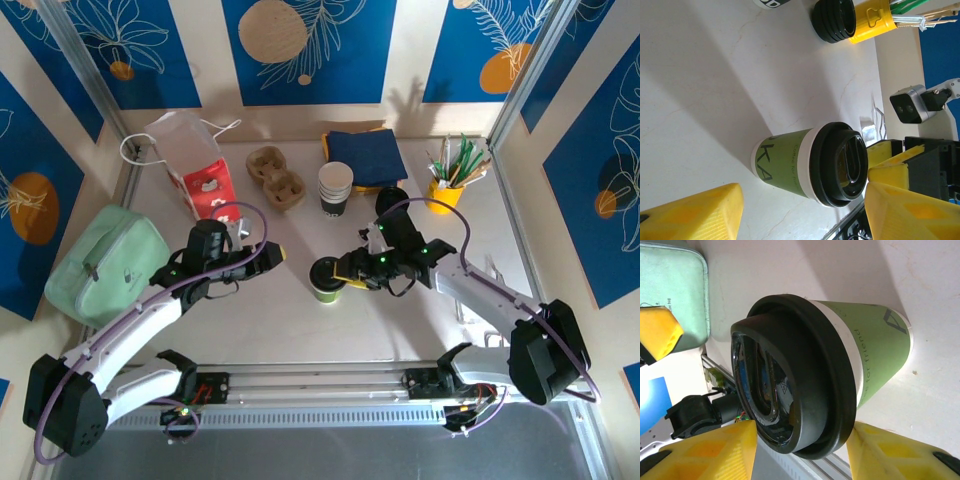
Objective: Pack the takeout coffee
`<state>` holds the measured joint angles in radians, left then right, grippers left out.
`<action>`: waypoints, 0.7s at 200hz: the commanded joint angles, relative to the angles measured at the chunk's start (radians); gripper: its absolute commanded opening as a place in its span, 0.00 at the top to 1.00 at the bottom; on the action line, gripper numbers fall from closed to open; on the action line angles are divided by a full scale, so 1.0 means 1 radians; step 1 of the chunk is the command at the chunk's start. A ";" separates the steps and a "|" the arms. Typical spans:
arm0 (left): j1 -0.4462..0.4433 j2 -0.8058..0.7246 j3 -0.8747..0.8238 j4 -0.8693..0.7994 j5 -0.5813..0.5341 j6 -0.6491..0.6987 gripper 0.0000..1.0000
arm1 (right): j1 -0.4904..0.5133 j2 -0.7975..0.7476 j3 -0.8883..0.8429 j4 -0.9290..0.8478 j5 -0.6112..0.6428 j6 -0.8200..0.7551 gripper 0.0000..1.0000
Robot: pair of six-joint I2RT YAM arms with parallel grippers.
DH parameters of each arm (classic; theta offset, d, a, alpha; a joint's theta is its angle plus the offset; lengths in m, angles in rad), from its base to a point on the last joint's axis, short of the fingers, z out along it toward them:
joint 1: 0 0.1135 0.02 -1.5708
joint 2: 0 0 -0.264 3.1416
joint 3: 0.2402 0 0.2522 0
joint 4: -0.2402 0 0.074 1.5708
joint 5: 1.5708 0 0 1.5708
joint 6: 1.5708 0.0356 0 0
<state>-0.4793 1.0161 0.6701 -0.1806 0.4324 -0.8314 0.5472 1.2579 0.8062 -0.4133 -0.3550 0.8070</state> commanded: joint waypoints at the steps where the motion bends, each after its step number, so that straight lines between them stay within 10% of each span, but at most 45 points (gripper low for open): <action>1: -0.008 0.002 0.013 -0.014 -0.012 0.018 0.35 | 0.012 0.009 0.030 -0.031 0.006 -0.022 0.49; 140: -0.034 0.056 0.030 0.006 0.003 0.043 0.32 | 0.017 -0.046 0.058 -0.097 0.081 -0.088 0.45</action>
<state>-0.4896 1.0508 0.6704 -0.1936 0.4259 -0.8272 0.5758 1.2606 0.8452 -0.4728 -0.2878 0.7536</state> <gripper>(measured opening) 0.666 0.539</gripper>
